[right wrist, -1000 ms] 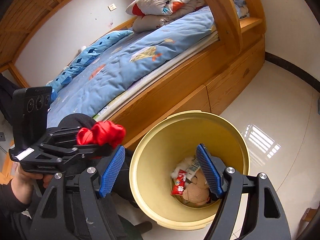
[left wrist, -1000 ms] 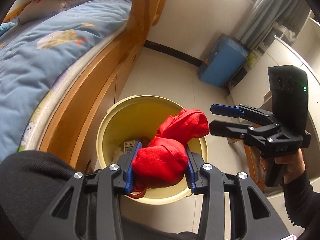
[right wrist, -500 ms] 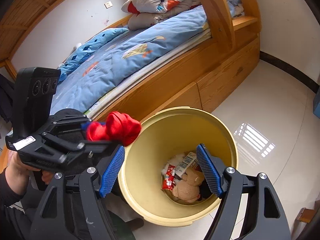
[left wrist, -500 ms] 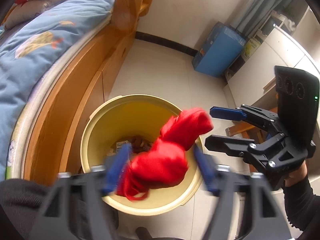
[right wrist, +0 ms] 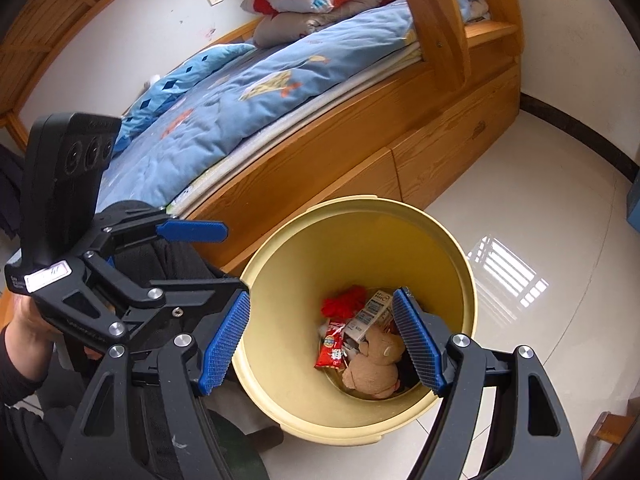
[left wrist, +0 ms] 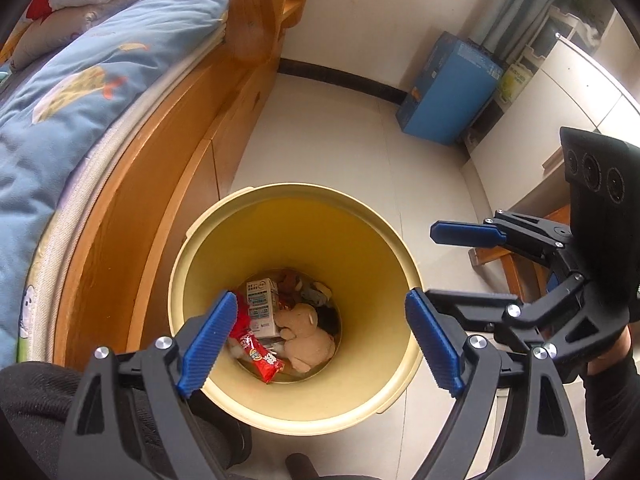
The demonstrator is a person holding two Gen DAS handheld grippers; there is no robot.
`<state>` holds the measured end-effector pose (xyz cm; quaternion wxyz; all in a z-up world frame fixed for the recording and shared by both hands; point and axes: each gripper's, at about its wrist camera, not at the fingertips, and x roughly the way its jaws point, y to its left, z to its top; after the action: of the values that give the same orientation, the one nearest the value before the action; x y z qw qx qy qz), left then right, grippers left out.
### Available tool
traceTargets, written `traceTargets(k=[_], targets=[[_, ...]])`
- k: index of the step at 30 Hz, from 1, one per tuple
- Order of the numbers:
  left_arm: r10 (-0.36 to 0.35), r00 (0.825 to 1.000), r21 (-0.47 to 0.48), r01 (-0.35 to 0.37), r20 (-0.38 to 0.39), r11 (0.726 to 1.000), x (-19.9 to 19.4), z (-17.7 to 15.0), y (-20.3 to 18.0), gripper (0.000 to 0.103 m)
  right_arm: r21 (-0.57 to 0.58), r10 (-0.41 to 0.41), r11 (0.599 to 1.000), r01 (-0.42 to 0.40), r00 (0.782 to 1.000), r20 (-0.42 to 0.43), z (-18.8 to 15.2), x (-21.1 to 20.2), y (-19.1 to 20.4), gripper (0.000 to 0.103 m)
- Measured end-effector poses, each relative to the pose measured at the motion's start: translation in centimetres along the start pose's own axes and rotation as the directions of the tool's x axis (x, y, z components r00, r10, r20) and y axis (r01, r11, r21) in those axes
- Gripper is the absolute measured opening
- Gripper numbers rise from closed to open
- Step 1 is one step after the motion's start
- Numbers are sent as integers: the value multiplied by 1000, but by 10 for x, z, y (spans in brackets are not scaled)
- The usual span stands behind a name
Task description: Collect trash
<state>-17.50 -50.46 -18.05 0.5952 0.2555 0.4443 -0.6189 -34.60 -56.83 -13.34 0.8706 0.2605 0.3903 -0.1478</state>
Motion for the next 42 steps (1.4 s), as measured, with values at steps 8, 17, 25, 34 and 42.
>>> traceTargets(k=[8,17,25,34,42], targets=[[-15,999,-10,15,33,1000,-9,-1,1,86,-14,-22,1000,22,1000,9,4,-7,3,72],[38,993,-41,-33,110,999,-39,-4,13,86,-62,-30,998,33,999,39,16,-20,23,72],[216,936,-119,-190,276,975,-122,-23,41,92,-182,53,983,-37,995,86,49,-16,82,78],[519,783,-389,-385,342,837,-229,-83,99,99,-342,215,925,-164,970,116,84,14,186,93],[711,635,-595,-457,302,661,-295,-139,139,99,-407,346,873,-270,930,125,95,33,269,94]])
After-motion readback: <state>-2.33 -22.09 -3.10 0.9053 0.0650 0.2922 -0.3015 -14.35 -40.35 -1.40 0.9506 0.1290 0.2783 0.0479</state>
